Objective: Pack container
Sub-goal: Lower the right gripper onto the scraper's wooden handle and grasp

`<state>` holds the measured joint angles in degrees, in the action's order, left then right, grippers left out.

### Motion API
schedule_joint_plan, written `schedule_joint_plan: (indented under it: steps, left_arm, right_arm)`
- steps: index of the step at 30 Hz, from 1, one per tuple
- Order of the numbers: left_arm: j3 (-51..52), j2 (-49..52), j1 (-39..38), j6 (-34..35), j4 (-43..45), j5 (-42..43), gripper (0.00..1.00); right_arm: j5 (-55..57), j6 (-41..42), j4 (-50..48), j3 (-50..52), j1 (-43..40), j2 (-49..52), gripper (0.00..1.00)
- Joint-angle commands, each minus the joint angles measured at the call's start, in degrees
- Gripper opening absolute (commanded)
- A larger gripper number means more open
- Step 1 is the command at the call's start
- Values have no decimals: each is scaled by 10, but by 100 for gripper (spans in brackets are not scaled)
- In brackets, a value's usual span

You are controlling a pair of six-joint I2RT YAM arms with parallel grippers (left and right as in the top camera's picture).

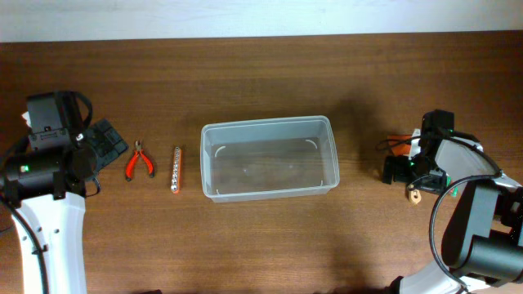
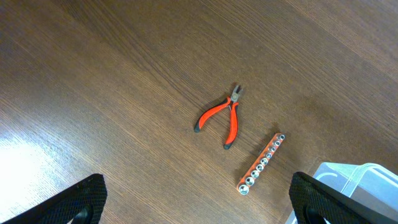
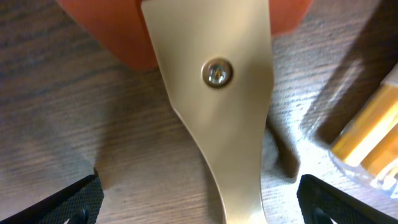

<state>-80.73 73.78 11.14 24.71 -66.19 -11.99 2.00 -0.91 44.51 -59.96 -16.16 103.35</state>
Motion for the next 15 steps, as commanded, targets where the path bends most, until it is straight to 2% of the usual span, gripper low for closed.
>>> schedule_joint_plan:
  steps: [1,11,15]
  left_arm:
    - [4,2,3,5,-1,2,96]
    - [4,2,3,5,-14,2,96]
    - [4,2,3,5,-22,2,96]
  right_arm:
    - [-5,-4,5,5,3,5,100]
    - [-5,-32,2,5,3,42,94]
    - [-5,-32,-2,5,3,43,84]
